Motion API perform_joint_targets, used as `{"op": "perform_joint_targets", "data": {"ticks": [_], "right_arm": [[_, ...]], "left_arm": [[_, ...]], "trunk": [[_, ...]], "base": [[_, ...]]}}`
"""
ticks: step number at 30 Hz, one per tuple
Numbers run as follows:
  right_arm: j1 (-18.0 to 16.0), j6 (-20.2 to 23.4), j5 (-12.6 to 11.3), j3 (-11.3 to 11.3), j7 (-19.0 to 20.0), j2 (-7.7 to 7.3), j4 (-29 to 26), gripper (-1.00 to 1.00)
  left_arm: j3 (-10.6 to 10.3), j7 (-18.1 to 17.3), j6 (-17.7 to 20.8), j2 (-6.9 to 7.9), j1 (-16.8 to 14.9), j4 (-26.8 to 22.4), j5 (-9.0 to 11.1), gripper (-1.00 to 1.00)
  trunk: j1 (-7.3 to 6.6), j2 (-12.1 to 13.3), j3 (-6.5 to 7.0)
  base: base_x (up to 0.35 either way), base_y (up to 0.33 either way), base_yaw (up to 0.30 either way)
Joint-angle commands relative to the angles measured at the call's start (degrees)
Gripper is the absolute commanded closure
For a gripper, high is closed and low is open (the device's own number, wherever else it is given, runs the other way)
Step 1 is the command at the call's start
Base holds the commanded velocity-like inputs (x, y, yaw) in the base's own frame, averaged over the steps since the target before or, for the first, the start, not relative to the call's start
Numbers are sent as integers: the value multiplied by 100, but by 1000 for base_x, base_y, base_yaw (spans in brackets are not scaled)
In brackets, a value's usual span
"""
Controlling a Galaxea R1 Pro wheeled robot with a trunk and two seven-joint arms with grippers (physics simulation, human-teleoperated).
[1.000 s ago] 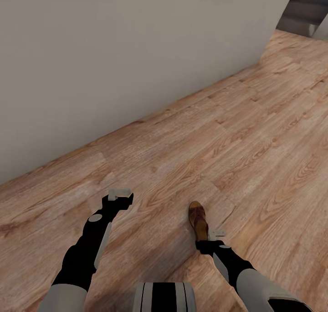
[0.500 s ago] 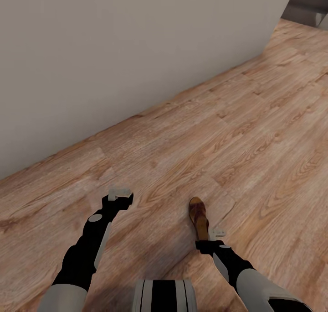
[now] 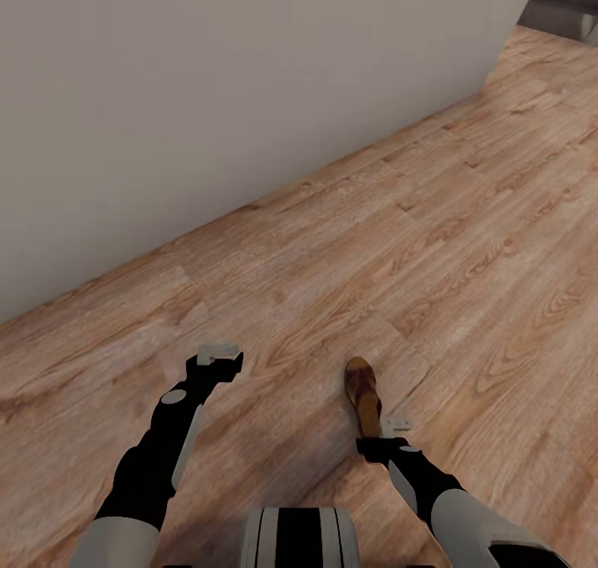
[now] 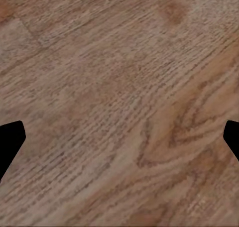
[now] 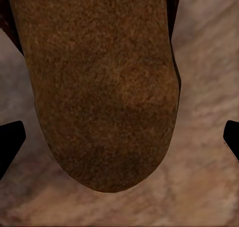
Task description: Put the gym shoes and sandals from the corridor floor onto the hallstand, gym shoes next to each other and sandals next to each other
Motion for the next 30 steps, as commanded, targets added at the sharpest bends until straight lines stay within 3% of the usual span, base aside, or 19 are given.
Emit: {"op": "perform_joint_targets", "data": {"ticks": [1,15,20,30], "right_arm": [[1,34,37,-36,-4,4,-13,-100],[0,36,37,-36,-4,4,-13,-100],[-2,37,37,-36,-4,4,-13,-100],[0,43,37,-36,4,4,-18,-100]], "left_arm": [[12,-21,26,-5,-1,-8,-52,-100],[12,-21,26,-5,-1,-13,-52,-100],[12,-21,26,-5,-2,-14,-52,-100],[6,-20,26,-5,-1,-185,-52,-100]], "trunk": [[1,-1,-3],[1,-1,-4],[13,-8,-115],[13,-8,-160]], "base": [[169,32,0],[26,4,0],[0,0,0],[0,0,0]]}}
